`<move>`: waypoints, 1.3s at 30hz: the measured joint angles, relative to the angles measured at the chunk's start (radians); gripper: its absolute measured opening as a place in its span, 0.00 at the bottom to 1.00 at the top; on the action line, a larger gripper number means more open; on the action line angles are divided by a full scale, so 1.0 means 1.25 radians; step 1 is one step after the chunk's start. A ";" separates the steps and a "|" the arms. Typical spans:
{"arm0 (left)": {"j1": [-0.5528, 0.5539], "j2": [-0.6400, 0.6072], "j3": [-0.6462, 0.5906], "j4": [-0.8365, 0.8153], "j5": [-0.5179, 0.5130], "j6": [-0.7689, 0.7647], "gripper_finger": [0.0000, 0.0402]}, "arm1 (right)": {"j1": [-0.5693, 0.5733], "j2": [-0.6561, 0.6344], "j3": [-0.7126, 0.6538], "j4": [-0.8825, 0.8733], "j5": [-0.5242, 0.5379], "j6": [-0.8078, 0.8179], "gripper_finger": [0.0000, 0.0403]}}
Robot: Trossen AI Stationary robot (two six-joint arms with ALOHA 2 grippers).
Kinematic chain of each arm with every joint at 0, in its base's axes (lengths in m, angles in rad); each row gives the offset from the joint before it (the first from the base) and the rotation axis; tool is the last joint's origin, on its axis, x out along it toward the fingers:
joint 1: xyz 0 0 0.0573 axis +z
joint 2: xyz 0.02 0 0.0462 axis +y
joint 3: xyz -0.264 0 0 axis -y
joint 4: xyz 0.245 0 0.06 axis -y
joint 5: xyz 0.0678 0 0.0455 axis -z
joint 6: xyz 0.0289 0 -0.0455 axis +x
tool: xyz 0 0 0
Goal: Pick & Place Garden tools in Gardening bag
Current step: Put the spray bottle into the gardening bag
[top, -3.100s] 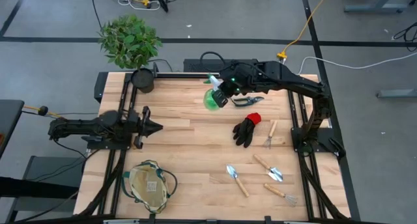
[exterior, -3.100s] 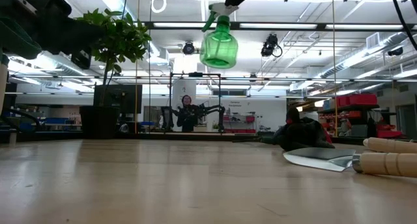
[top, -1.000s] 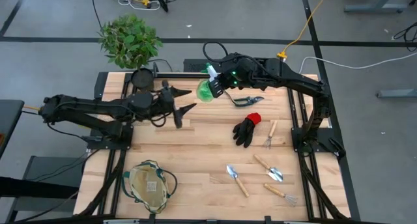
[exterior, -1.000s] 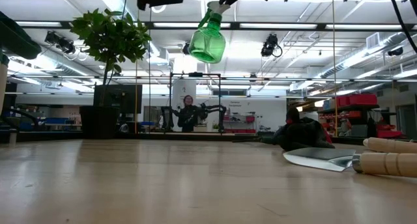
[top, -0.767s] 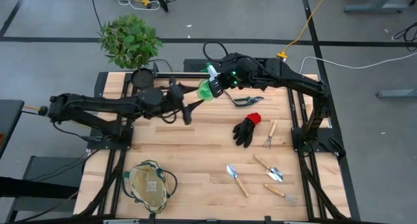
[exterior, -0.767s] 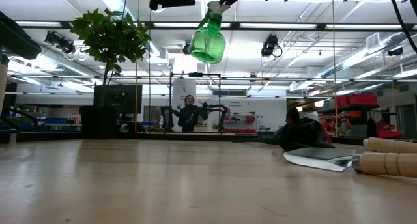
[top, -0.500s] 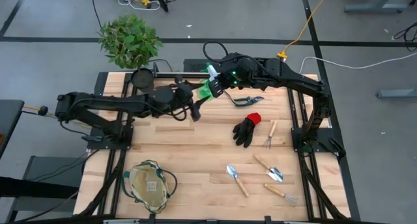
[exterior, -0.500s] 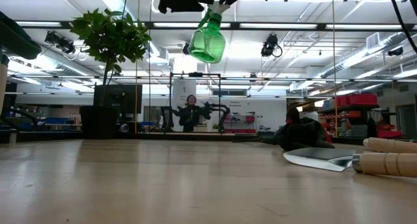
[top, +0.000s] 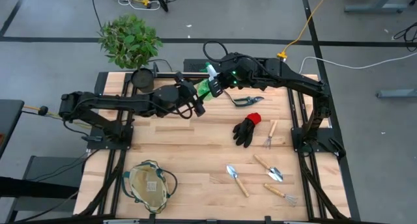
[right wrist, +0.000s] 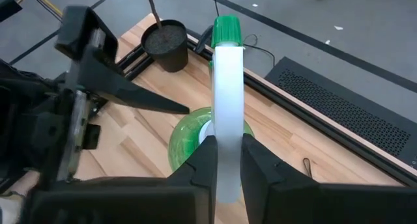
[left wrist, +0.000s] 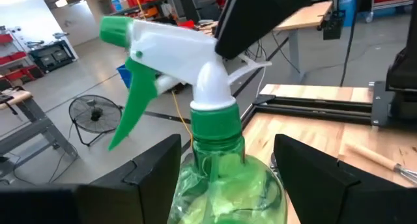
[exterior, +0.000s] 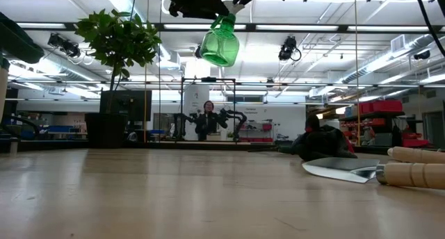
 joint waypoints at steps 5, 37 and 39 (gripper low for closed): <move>0.012 0.001 0.000 0.000 0.004 -0.001 0.63 | 0.000 0.000 0.000 0.015 -0.007 -0.003 0.11; 0.037 0.043 -0.002 0.096 0.029 0.034 0.63 | 0.000 0.000 0.000 0.031 -0.010 -0.004 0.11; 0.040 0.043 -0.002 0.095 0.029 0.033 0.63 | 0.001 0.000 0.000 0.032 -0.010 -0.004 0.11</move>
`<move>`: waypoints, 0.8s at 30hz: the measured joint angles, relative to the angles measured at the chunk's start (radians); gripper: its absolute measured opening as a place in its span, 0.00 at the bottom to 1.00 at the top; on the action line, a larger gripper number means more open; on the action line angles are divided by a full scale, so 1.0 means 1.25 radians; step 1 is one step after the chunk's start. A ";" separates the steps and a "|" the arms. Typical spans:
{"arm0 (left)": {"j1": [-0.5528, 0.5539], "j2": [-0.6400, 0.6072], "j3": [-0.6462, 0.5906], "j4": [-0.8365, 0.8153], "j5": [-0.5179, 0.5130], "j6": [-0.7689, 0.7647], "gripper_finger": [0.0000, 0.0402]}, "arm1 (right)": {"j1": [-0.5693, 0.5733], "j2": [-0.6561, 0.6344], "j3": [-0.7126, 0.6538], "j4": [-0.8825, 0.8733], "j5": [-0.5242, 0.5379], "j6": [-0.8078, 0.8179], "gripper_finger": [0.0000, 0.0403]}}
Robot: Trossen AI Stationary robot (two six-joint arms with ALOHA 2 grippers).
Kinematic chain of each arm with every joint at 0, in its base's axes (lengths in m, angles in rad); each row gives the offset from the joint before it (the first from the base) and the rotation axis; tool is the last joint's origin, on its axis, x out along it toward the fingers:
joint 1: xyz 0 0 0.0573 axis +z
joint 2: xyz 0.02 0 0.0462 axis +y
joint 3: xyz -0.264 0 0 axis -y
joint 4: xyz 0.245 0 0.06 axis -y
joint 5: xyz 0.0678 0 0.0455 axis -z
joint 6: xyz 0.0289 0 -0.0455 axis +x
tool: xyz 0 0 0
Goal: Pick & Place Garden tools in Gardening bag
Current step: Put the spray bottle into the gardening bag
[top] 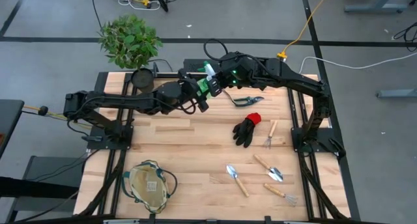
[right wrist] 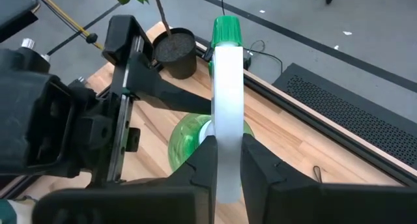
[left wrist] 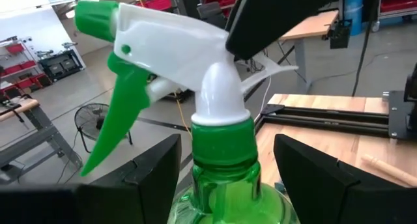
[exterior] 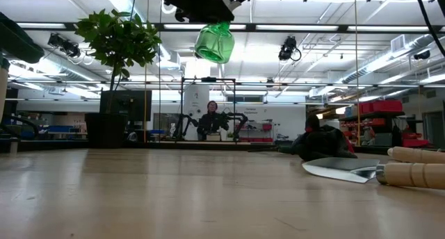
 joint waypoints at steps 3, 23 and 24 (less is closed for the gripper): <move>0.000 0.000 0.000 -0.002 0.000 0.000 0.63 | 0.000 0.000 0.000 0.001 0.000 0.000 0.11; 0.001 0.000 0.000 -0.002 -0.002 0.000 0.42 | 0.000 0.000 0.000 0.001 0.000 -0.002 0.11; 0.001 0.000 0.000 -0.002 -0.002 0.000 0.43 | 0.000 0.000 0.000 0.001 0.000 -0.002 0.11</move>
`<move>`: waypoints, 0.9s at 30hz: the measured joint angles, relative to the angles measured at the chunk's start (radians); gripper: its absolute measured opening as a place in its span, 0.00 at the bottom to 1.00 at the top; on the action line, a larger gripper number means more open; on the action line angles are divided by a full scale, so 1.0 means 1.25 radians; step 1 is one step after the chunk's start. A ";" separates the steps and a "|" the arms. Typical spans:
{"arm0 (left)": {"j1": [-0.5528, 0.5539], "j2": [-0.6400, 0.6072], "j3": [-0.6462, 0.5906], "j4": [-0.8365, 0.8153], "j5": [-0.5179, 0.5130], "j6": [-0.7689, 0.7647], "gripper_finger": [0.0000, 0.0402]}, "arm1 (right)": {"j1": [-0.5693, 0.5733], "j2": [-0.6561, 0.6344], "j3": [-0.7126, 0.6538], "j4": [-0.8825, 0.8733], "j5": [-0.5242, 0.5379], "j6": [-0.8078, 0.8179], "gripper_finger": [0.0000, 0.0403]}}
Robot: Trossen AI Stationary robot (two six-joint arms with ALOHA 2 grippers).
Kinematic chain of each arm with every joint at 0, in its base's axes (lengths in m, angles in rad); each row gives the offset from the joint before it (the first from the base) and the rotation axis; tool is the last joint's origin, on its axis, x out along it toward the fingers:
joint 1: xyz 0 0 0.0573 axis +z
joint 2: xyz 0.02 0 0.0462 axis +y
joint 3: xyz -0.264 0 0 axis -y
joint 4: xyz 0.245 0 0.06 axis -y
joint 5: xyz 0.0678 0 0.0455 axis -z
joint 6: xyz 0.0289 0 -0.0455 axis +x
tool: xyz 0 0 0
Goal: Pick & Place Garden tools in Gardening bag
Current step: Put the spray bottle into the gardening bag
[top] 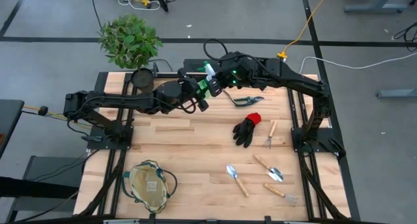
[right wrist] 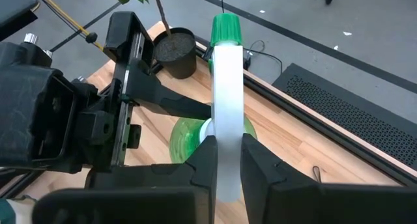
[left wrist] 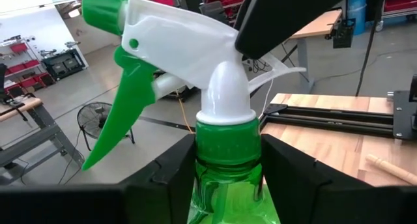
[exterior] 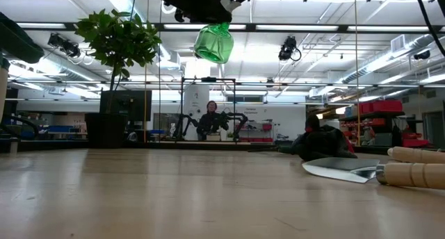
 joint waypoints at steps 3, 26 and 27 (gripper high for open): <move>0.000 0.000 0.000 0.000 0.003 0.000 0.43 | 0.000 0.000 0.000 0.000 0.000 0.000 0.11; 0.037 0.000 0.000 -0.002 0.070 -0.022 0.56 | 0.000 0.000 0.000 0.002 0.000 0.002 0.11; 0.038 0.000 0.000 -0.002 0.070 -0.022 0.56 | 0.000 0.000 0.000 0.002 0.000 0.002 0.11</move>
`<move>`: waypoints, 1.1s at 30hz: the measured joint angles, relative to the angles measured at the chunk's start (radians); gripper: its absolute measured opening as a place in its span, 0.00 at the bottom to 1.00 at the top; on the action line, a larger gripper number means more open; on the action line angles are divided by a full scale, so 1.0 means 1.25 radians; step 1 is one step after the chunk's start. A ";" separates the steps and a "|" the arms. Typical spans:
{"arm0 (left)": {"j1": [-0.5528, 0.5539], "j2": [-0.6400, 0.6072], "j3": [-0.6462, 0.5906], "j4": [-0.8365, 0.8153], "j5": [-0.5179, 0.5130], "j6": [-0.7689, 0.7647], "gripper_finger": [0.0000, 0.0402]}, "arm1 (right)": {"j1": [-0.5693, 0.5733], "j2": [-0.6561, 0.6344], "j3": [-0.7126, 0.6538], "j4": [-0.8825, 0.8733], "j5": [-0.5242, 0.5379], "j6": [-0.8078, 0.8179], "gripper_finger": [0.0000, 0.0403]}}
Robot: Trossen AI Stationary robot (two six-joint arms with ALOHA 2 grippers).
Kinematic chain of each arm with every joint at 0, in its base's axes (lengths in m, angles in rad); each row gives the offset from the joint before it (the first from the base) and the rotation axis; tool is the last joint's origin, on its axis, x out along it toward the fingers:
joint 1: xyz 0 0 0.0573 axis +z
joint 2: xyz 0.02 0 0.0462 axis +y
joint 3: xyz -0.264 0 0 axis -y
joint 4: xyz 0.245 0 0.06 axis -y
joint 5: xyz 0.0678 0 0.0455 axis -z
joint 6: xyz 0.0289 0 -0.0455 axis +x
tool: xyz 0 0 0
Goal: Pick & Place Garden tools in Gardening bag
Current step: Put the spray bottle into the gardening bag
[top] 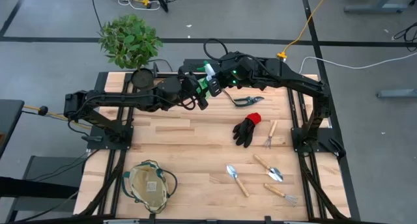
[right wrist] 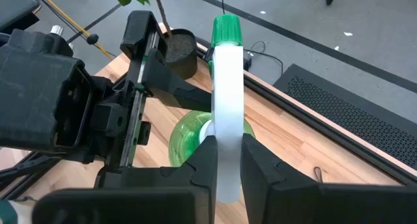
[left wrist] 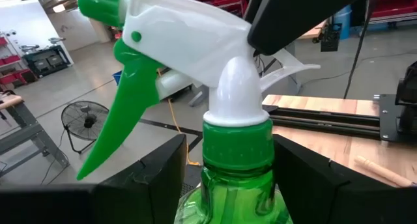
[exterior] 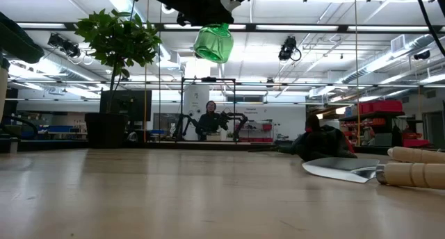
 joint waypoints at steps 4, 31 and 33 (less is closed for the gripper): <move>0.006 0.000 0.000 -0.006 0.002 0.000 0.56 | 0.000 0.000 0.000 0.001 0.001 0.000 0.11; 0.011 0.011 0.002 0.009 0.003 -0.001 0.56 | 0.000 0.000 -0.001 0.027 -0.006 -0.008 0.11; 0.010 0.011 0.001 0.010 0.003 -0.001 0.55 | 0.000 0.000 -0.001 0.027 -0.006 -0.008 0.11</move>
